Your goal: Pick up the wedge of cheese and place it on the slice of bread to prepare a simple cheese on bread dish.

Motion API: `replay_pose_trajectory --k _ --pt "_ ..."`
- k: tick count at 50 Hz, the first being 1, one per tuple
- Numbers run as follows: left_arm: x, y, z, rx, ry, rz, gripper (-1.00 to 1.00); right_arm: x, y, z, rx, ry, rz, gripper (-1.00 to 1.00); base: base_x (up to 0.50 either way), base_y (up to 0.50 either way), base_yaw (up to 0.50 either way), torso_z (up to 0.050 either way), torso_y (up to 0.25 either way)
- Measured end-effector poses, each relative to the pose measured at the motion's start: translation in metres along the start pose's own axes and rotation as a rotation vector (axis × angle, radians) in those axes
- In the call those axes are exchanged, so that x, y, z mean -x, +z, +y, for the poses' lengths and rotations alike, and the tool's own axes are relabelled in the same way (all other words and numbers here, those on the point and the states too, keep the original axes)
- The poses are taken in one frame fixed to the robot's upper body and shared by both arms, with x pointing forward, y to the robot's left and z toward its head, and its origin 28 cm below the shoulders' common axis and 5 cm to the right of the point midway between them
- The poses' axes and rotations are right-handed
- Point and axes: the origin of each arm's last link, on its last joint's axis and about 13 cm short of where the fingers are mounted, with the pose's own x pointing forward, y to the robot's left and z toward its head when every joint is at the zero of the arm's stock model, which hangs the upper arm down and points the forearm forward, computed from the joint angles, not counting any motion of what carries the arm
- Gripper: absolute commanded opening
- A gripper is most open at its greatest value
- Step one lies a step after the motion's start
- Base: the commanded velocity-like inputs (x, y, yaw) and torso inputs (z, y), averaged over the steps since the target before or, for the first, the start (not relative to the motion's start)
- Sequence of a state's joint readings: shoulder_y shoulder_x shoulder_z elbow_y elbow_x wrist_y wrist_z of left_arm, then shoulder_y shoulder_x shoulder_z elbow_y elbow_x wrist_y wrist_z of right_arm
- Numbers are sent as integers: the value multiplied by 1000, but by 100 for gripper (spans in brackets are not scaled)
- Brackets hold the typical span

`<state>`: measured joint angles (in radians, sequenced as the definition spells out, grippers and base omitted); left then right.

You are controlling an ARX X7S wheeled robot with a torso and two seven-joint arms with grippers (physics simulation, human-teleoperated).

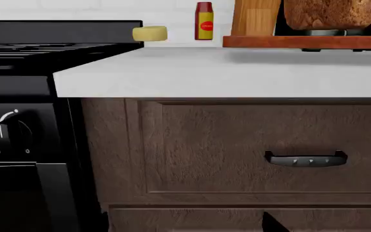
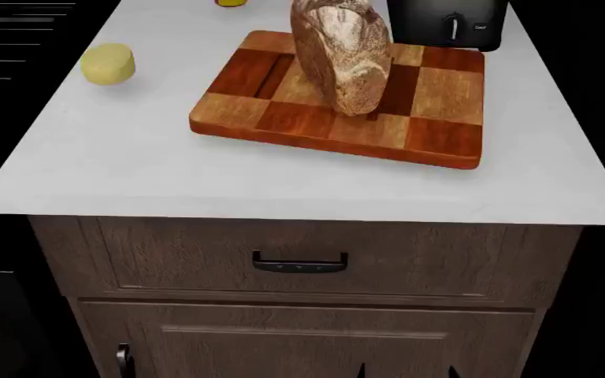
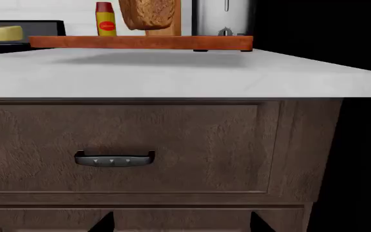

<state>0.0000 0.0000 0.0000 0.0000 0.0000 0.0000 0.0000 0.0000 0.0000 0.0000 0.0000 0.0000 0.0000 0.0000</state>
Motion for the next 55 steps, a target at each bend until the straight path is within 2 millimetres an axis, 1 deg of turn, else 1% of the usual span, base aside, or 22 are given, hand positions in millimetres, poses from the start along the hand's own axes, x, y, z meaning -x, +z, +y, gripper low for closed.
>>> replay_pose_trajectory --k 2,11,25,30,55 --pt "-4 5 -2 3 -13 -17 100 -2 4 0 13 4 -10 100 0 0 0 0 0" --pt "-2 2 -2 5 -7 -15 100 -2 2 0 5 2 -1 100 0 0 0 0 0" --pt "1 3 -2 7 -2 -20 100 -1 2 0 14 -1 8 100 -6 17 0 0 0" --pt "1 3 -2 9 -3 -23 100 -1 2 -1 27 -5 8 100 -8 341 0 0 0" --pt "4 5 2 16 12 -29 100 0 6 2 54 -1 -8 100 0 500 0 0 0"
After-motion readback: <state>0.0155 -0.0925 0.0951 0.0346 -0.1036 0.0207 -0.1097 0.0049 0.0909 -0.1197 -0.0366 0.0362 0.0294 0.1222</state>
